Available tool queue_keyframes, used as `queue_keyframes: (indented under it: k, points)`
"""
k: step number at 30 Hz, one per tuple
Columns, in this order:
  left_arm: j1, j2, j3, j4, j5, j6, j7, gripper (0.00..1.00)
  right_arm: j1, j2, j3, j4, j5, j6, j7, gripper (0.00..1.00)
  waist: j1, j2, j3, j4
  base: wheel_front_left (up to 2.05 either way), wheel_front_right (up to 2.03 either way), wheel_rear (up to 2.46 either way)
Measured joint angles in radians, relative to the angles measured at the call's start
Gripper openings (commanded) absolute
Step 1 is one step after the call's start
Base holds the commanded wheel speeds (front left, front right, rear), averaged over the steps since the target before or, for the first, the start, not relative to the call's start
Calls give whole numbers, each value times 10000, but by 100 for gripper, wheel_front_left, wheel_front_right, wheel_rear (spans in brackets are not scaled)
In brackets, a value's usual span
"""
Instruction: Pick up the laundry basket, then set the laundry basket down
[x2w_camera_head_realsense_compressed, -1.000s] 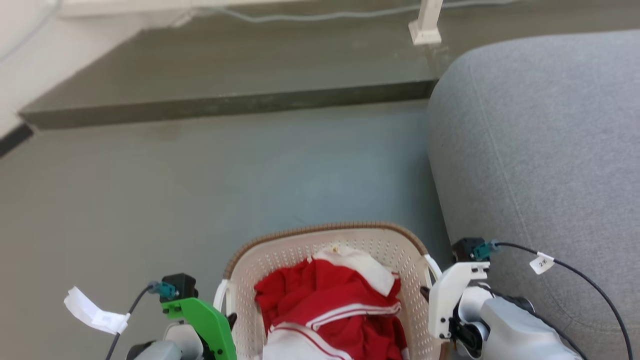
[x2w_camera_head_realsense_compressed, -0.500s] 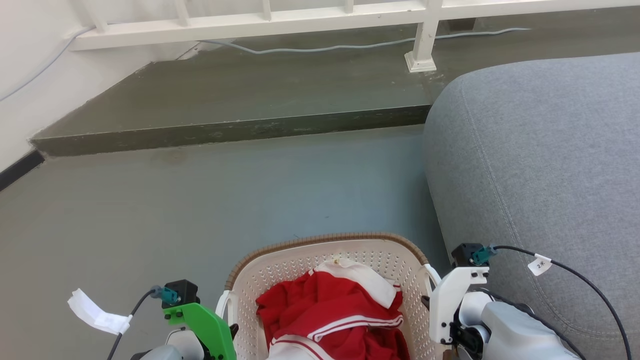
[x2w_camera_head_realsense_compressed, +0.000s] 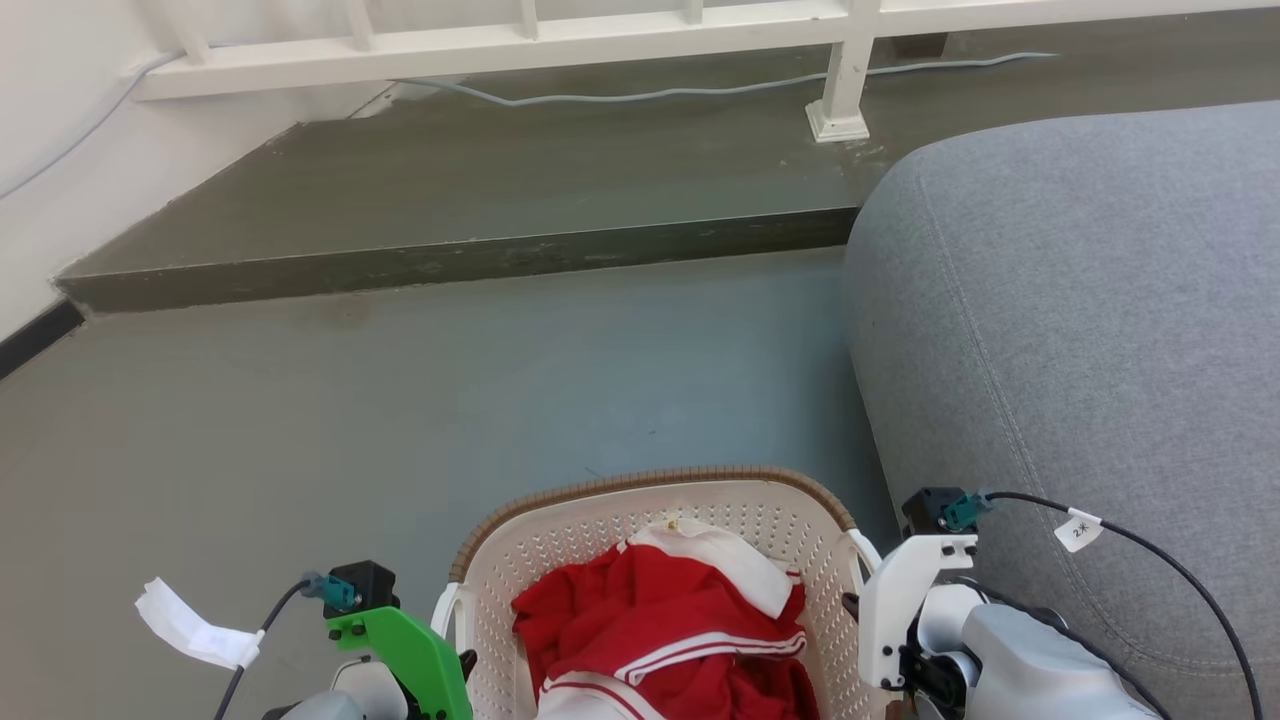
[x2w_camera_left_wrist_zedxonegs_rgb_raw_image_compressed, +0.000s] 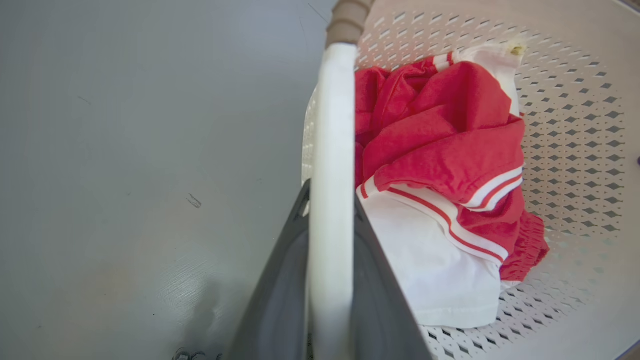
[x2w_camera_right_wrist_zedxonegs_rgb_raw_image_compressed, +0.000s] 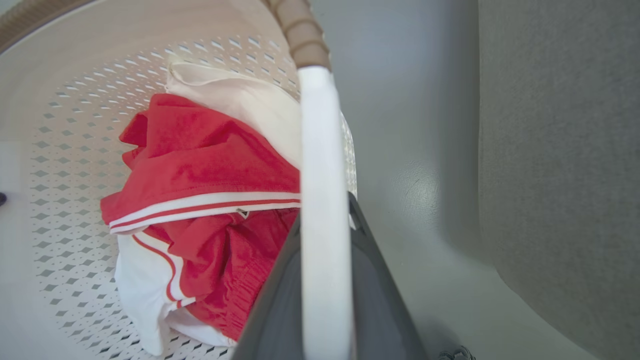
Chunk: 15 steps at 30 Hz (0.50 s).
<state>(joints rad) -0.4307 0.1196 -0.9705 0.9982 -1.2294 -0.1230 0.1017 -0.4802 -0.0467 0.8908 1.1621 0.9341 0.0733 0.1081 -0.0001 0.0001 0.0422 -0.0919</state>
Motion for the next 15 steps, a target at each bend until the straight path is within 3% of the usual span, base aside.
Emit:
queue_keyframes:
  k: [15]
  points:
    - [-13, 27, -63, -17, -171, 0, -13, 0, -40, -21, 173, -12, 92, -6, -15, 0, 0, 0, 163, -3, 0, 0, 0]
